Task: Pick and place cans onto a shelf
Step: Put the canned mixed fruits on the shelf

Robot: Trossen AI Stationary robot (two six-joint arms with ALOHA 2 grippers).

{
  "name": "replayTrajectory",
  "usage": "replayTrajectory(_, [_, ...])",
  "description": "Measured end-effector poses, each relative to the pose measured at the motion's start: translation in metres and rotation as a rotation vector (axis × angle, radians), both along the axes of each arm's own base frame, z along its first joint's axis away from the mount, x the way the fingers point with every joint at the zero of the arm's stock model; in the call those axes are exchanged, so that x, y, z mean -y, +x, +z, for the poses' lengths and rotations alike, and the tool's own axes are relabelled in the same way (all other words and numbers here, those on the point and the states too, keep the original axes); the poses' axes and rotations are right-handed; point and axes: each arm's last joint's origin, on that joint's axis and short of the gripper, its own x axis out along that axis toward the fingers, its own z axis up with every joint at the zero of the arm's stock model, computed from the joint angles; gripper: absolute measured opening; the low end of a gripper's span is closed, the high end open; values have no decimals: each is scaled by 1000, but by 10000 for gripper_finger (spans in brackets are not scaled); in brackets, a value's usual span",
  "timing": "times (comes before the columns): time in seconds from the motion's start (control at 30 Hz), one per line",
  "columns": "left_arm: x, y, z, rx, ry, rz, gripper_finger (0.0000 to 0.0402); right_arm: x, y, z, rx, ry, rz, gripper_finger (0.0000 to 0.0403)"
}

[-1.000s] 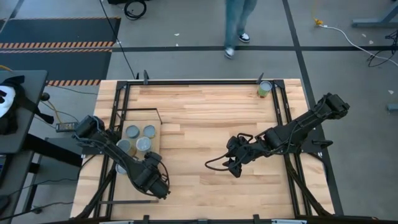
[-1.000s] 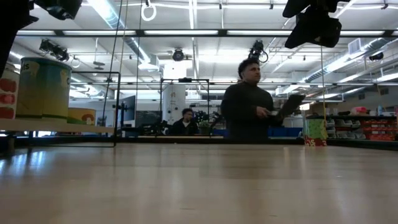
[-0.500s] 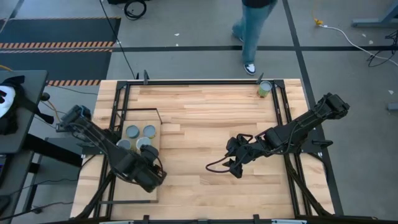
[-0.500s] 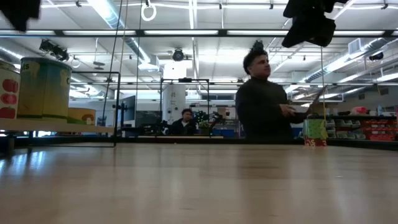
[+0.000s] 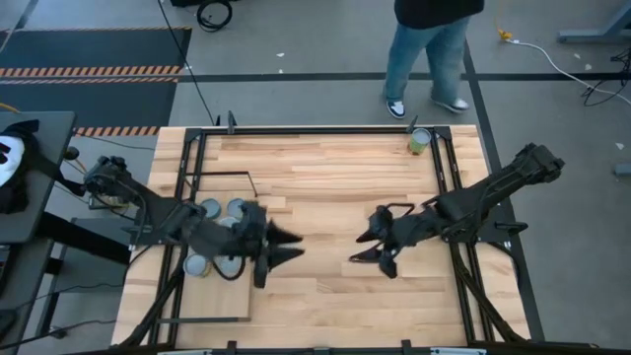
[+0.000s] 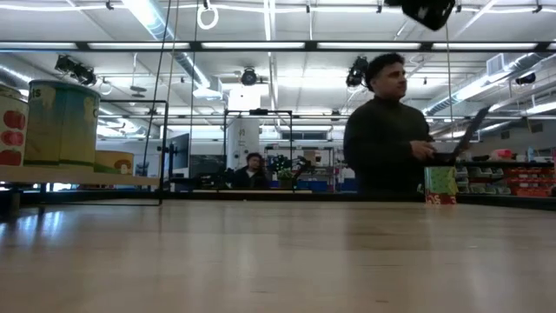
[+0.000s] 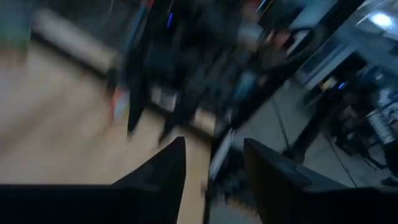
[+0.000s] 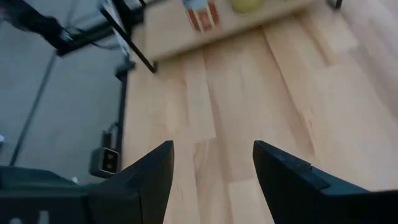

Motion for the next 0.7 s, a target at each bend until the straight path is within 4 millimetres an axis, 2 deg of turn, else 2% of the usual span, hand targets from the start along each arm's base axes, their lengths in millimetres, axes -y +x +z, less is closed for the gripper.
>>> replayTrajectory(0.13, [-17,11,17,152,114,47,165,10,-21,21,66,-18,28,226])
replayTrajectory(0.27, [-36,19,18,159,171,134,165,22,-41,27,26,-73,-12,226])
replayTrajectory(0.47, [-60,26,12,88,237,215,165,26,-58,13,-175,-99,-114,226])
replayTrajectory(0.7, [-80,18,6,-8,272,265,165,25,-72,-7,-419,-77,-278,226])
